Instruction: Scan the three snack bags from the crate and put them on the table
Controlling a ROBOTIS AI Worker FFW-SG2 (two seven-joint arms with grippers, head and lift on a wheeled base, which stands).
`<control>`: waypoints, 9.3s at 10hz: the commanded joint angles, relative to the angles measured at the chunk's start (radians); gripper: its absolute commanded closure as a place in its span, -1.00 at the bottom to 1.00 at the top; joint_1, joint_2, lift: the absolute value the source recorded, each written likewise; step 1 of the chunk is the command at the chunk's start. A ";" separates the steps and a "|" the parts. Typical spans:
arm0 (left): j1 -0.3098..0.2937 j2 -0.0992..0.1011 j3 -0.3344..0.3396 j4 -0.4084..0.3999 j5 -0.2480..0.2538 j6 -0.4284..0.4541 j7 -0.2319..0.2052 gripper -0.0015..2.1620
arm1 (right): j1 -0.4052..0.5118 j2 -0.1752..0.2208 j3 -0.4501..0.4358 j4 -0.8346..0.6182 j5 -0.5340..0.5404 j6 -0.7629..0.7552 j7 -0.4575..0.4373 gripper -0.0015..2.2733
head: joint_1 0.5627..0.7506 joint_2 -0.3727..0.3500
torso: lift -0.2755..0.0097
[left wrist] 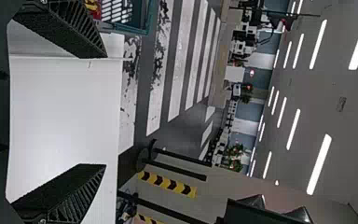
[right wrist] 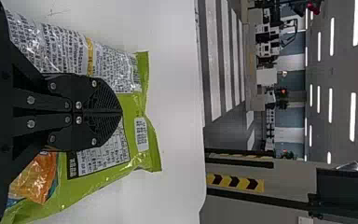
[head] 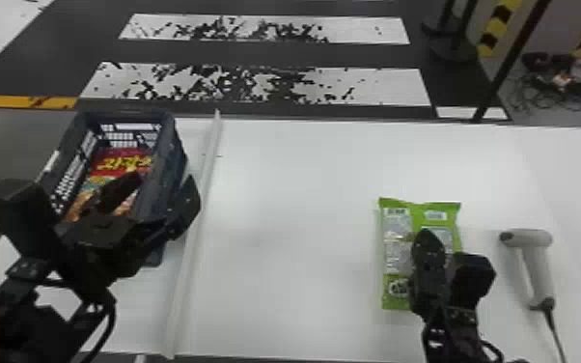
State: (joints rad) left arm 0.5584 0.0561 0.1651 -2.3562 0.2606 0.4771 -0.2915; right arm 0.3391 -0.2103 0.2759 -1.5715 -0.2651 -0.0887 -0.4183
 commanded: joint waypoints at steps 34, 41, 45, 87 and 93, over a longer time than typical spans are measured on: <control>-0.040 -0.001 -0.004 0.041 0.000 -0.036 -0.012 -0.97 | 0.210 0.014 -0.501 -0.766 -0.164 0.975 0.454 0.96 | 0.41 -0.42 | 0.28; 0.002 0.010 -0.004 -0.008 -0.003 -0.036 -0.015 -0.97 | 0.046 0.061 -0.239 -0.591 0.052 0.975 0.339 0.96 | 0.41 0.08 | 0.28; 0.008 0.010 0.004 -0.008 0.002 -0.036 -0.028 -0.97 | 0.000 0.061 -0.218 -0.515 0.089 0.978 0.339 0.96 | 0.41 0.01 | 0.28; 0.095 -0.015 -0.067 0.032 -0.063 -0.192 0.003 -0.97 | -0.213 -0.162 -0.511 -0.070 -0.031 1.143 1.241 -0.93 | 0.41 -0.37 | 0.28; 0.097 -0.030 -0.091 0.057 -0.118 -0.223 0.029 -0.97 | -0.219 -0.161 -0.529 -0.079 -0.056 1.171 1.244 0.93 | 0.41 -0.34 | 0.28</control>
State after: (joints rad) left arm 0.6538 0.0266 0.0770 -2.3104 0.1487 0.2675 -0.2628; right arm 0.1115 -0.3722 -0.2381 -1.6367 -0.3040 1.0819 0.8255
